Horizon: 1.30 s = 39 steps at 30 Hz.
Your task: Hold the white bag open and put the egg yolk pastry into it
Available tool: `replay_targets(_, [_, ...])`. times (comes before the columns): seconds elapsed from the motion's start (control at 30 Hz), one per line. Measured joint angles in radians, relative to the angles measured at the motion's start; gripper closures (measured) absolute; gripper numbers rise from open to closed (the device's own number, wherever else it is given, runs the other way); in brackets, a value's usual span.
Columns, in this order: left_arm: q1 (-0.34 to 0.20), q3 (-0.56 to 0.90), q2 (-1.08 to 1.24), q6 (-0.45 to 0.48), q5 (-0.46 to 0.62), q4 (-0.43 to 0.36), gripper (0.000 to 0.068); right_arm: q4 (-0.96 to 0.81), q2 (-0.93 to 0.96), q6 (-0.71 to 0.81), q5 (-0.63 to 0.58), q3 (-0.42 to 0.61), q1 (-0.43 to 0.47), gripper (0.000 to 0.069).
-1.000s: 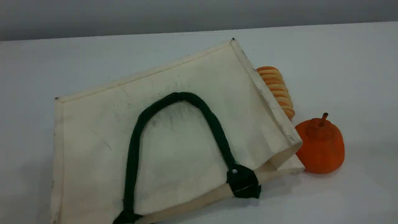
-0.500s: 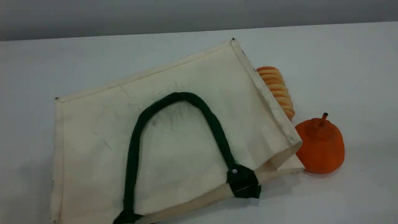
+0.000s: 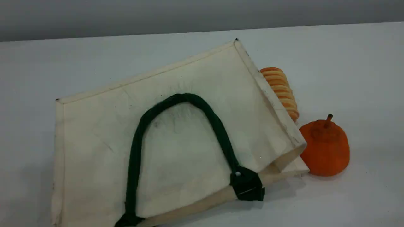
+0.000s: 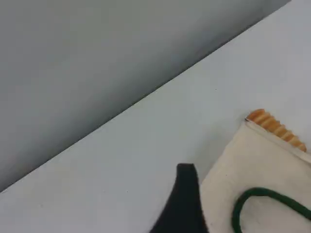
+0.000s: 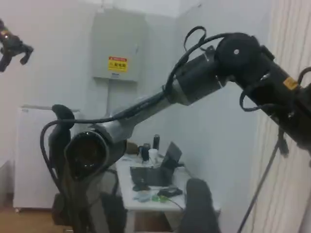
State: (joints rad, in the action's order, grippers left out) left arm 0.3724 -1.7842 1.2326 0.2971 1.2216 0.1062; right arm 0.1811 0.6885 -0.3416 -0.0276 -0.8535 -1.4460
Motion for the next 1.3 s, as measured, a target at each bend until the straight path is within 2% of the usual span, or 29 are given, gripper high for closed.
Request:
replay_targets(0.1, [0.000, 0.000, 0.000, 0.000, 0.000, 0.000, 0.0096, -0.241, 0.000, 0.277, 0.004, 0.000, 0.000, 0.0230])
replay_targets(0.2, [0.000, 0.000, 0.000, 0.000, 0.000, 0.000, 0.0096, -0.440, 0.000, 0.474, 0.013, 0.000, 0.000, 0.0230])
replay_targets(0.37, [0.000, 0.000, 0.000, 0.000, 0.000, 0.000, 0.0096, -0.635, 0.000, 0.646, 0.028, 0.000, 0.000, 0.0230])
replay_targets(1.17, [0.000, 0.000, 0.000, 0.000, 0.000, 0.000, 0.0096, -0.655, 0.001, 0.653, 0.019, 0.011, 0.000, 0.0230])
replay_targets(1.3, [0.000, 0.000, 0.000, 0.000, 0.000, 0.000, 0.0096, -0.655, 0.001, 0.654, 0.067, 0.011, 0.000, 0.0230])
